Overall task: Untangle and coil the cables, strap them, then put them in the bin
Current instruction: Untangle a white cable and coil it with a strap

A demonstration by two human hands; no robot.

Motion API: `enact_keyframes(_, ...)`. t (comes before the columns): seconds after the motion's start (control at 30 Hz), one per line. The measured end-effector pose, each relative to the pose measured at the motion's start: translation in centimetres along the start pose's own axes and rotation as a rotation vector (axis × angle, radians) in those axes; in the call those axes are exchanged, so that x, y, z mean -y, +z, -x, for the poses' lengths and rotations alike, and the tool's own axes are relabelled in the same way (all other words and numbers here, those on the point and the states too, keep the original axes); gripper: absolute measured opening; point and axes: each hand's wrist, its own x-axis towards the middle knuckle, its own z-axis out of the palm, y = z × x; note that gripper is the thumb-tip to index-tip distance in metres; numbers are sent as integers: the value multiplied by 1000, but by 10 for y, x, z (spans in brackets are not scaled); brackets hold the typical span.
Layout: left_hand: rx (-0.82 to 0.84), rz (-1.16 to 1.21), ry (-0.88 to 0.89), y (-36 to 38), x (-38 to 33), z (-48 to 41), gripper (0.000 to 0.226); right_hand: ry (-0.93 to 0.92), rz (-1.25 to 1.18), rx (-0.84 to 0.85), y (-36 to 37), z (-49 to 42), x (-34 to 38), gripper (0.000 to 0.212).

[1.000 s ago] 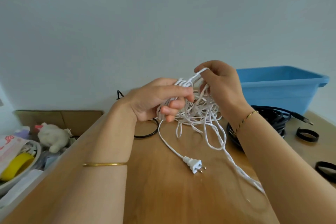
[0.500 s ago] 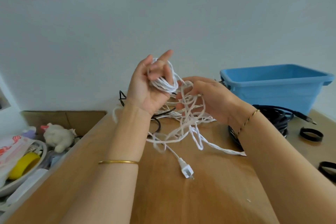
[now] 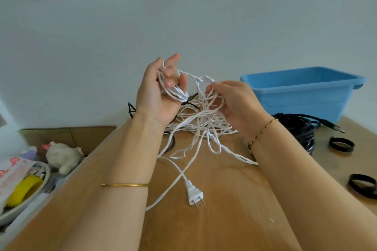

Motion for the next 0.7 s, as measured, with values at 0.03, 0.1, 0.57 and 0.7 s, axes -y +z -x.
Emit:
enact_keyframes(0.03, -6, -28, 4, 1, 0, 0, 35, 15, -80, 3, 0, -1, -1, 26)
enact_keyframes(0.1, -40, -85, 18, 2, 1, 0, 33, 38, -193, 23, 2, 0, -2, 28)
enact_keyframes(0.57, -6, -1288, 111, -18, -3, 2, 15, -89, -49, 148, 6, 13, 5, 27)
enact_keyframes(0.7, -15, -1539, 271, -11, -2, 3, 7, -112, 64, 37, 11, 15, 2, 26)
